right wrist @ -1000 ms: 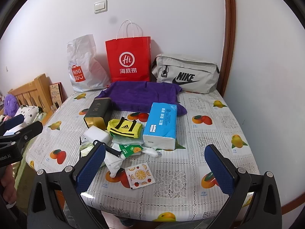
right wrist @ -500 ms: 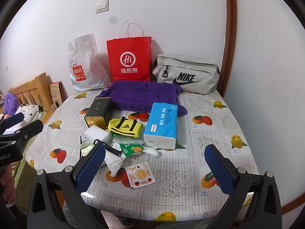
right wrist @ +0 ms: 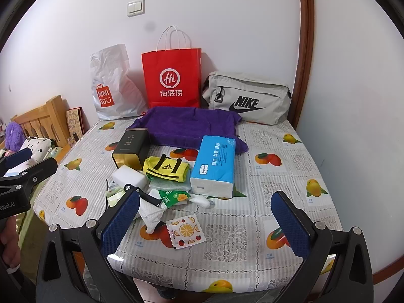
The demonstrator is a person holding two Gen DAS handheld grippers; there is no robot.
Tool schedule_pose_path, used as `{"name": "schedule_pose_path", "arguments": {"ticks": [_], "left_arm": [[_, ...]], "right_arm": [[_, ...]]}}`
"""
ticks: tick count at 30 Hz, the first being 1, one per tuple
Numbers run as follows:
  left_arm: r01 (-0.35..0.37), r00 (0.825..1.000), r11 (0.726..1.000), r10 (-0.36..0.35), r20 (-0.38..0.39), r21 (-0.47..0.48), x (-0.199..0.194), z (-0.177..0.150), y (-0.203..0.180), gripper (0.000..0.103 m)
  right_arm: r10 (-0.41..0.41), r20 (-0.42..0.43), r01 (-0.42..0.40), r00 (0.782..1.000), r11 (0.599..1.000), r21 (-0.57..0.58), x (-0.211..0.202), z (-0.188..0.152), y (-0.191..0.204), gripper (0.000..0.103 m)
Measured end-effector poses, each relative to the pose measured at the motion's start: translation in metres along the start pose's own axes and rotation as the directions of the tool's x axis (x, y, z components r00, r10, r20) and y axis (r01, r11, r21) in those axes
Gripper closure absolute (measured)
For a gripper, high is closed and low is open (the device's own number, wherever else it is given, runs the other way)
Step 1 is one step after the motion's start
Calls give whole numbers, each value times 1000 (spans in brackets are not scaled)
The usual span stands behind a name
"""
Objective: Organize soft objects
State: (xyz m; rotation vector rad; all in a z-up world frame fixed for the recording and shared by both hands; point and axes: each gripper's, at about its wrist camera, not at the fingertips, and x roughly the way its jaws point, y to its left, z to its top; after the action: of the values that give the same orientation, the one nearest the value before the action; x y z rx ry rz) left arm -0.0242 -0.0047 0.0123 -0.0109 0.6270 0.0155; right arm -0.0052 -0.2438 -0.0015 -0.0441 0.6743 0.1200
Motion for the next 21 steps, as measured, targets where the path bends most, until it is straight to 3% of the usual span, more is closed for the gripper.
{"name": "schedule_pose_path", "arguments": {"ticks": [15, 21], "left_arm": [[-4, 1000, 1000, 4, -4, -2, 1, -1, 1, 0], [1, 998, 1000, -2, -64, -4, 25, -6, 9, 0]], "right_arm": [[1, 0, -1, 1000, 1000, -6, 1, 0, 3, 0], [13, -6, -13, 1000, 1000, -10, 9, -4, 5, 0]]}}
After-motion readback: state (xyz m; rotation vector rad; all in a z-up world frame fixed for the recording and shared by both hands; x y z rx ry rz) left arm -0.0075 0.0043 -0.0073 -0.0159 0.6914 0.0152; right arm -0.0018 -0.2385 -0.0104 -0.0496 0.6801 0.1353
